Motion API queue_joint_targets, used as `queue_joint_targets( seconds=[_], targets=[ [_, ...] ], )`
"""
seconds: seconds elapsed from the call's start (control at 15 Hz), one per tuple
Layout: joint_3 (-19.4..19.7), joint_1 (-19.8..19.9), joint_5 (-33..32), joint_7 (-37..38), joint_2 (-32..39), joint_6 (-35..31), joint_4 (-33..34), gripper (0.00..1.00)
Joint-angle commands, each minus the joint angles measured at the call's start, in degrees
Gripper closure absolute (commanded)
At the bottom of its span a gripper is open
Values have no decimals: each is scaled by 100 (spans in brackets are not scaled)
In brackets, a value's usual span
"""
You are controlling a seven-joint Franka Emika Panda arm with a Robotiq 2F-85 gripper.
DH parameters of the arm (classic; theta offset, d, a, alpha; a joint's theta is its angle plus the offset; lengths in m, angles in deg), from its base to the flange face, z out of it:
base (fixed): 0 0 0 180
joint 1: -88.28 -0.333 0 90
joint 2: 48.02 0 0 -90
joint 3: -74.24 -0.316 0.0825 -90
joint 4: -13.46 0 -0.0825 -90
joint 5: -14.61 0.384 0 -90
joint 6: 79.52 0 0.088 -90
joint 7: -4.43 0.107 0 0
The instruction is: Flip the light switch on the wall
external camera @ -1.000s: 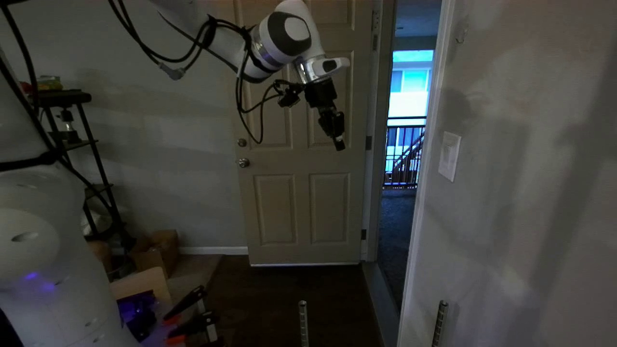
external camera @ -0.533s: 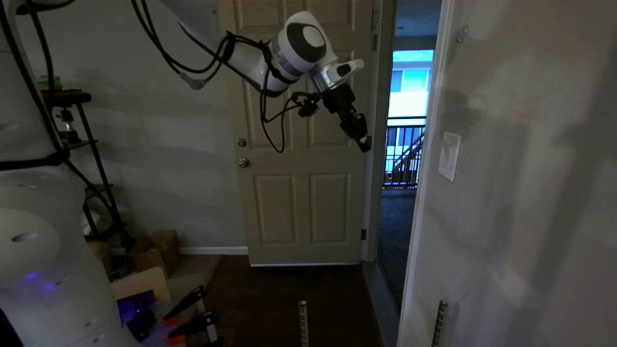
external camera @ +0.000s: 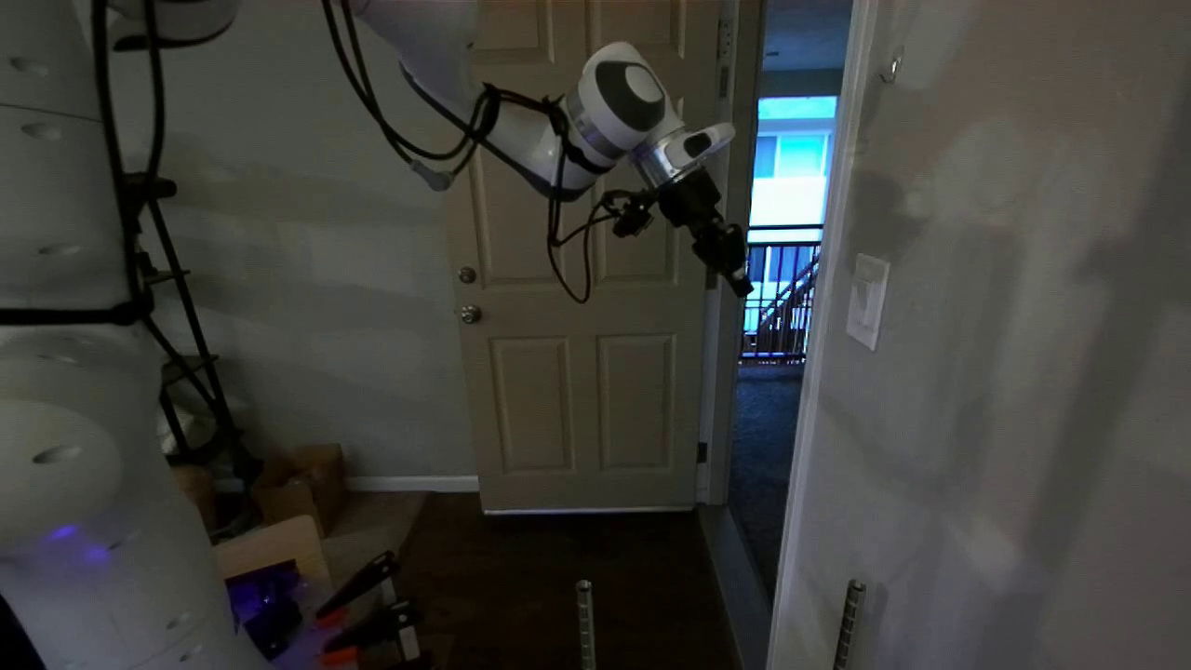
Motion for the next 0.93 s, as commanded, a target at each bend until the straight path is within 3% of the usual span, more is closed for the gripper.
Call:
queue_joint_targets(
  seconds=[0.0,0.87],
  targets=[
    [152,-148,-49,104,198,-18,206,96],
    [197,-213,35,-25,240,4,203,94]
  ],
)
